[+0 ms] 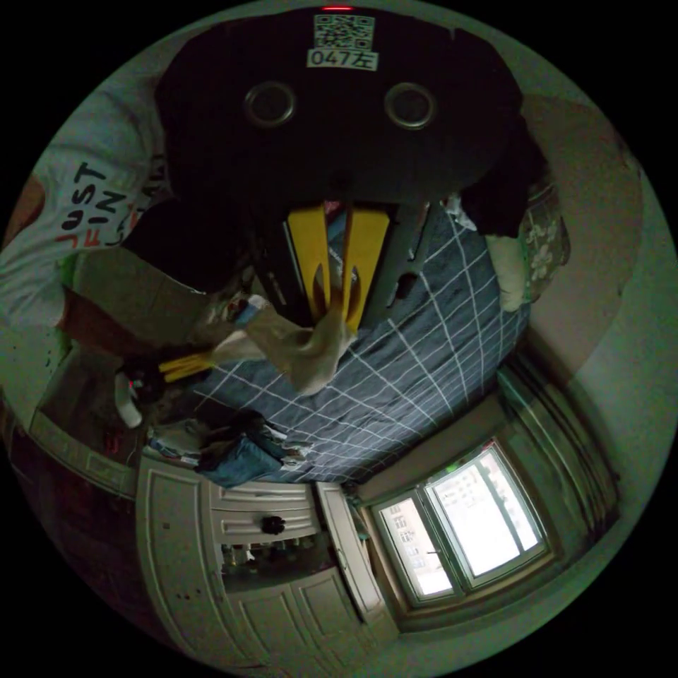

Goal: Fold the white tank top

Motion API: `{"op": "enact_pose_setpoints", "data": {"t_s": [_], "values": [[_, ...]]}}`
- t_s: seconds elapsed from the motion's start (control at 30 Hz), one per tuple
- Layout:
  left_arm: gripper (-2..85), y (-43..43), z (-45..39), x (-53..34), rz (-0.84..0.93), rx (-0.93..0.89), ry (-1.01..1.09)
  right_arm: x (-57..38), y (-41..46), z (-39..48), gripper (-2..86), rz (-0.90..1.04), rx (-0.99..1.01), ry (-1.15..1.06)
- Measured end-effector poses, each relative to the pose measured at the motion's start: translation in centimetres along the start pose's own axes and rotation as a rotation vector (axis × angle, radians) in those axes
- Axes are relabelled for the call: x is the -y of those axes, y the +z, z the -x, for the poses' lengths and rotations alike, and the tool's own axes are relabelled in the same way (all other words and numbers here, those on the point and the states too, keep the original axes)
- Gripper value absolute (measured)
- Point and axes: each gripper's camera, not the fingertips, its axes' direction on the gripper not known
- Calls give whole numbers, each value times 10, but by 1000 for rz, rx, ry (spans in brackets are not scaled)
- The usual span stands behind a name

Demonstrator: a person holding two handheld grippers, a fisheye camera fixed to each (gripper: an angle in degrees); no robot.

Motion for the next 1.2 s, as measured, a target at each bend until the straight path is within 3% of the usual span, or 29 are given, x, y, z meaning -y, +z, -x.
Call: {"op": "enact_pose_setpoints", "data": {"t_s": [0.2,0.33,0.5,0.63,0.7,0.77,0.87,1.03,1.13,1.2], "values": [[-8,-21,34,-7,-111,-13,-42,47,-84,-22,-2,-76,-281,-98],[-8,2,58,8,-108,24,-58,76,-77,-47,-3,28,-469,-190],[-1,138,113,34,153,-82,-129,77,12,-111,-3,218,-452,-174],[21,273,157,35,348,-185,-270,41,140,-177,-2,433,-461,-121],[51,366,182,32,480,-262,-385,15,206,-206,-1,572,-513,-126],[105,424,197,28,557,-211,-450,-19,275,-241,3,682,-570,-116],[171,491,223,19,664,-221,-531,-57,325,-286,26,726,-548,11],[163,500,265,16,493,-324,-626,-106,329,-354,71,642,-481,216],[172,492,265,25,421,-370,-514,-134,298,-394,90,479,-420,370],[185,493,249,42,385,-391,-313,-152,288,-412,88,446,-357,390]]}}
